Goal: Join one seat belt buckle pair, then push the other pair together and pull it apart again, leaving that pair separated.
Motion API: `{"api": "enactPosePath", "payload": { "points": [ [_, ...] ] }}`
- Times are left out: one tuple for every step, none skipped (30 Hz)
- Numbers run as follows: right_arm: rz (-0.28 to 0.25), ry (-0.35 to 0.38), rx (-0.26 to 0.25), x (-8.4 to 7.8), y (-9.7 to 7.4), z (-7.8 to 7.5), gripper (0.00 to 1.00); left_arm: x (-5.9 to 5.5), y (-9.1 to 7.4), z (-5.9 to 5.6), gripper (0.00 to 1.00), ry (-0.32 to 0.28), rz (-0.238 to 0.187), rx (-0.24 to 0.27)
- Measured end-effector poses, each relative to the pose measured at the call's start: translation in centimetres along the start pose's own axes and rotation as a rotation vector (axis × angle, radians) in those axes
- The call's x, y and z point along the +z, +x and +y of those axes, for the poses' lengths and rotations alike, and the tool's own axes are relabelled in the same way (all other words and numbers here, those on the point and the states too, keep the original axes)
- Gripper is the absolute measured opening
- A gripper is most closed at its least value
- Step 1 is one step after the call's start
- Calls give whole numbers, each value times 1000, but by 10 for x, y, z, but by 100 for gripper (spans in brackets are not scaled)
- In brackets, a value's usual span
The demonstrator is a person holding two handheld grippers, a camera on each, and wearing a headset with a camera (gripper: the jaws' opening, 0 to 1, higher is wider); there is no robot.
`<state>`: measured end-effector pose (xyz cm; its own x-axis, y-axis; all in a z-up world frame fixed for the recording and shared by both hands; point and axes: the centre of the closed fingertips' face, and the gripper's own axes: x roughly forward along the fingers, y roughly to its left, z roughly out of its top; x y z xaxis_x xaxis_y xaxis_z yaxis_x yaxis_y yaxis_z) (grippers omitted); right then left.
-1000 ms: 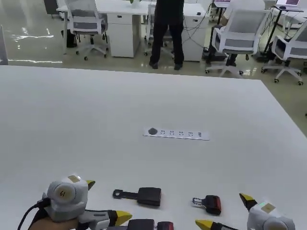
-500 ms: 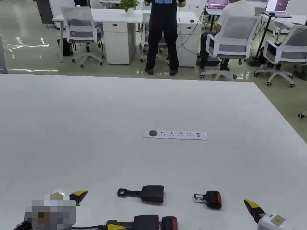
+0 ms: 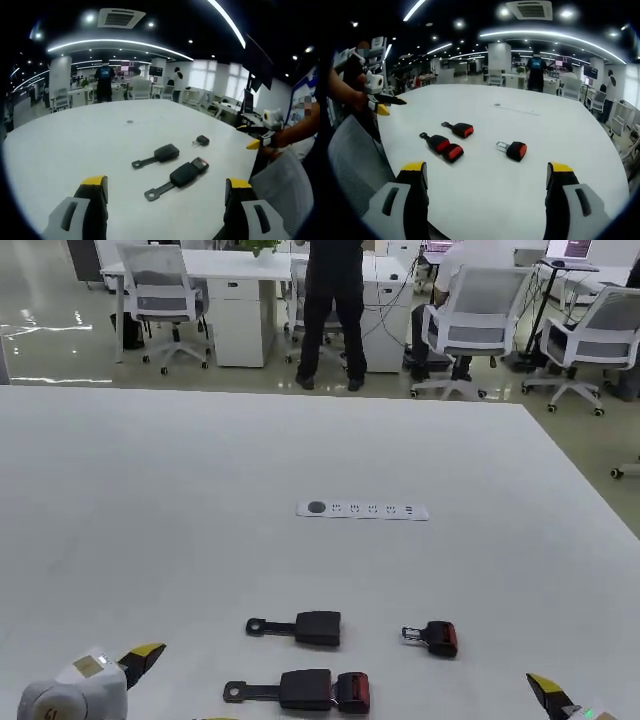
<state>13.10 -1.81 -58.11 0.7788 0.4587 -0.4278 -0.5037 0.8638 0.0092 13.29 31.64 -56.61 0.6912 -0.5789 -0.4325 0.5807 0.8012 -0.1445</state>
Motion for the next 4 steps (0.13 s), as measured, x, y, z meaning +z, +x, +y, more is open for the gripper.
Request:
{"api": "enactPosePath", "payload": {
  "points": [
    [-1, 1, -4, -1, 0, -1, 100, 0, 0, 0, 100, 1, 1, 0],
    [-1, 1, -6, -1, 0, -2, 100, 0, 0, 0, 100, 3, 2, 0],
    [1, 2, -8, -1, 0, -1, 100, 0, 0, 0, 100, 4, 4, 0],
    [2, 2, -9, 0, 0, -1, 100, 0, -1, 0, 100, 5, 4, 0]
  ]
}}
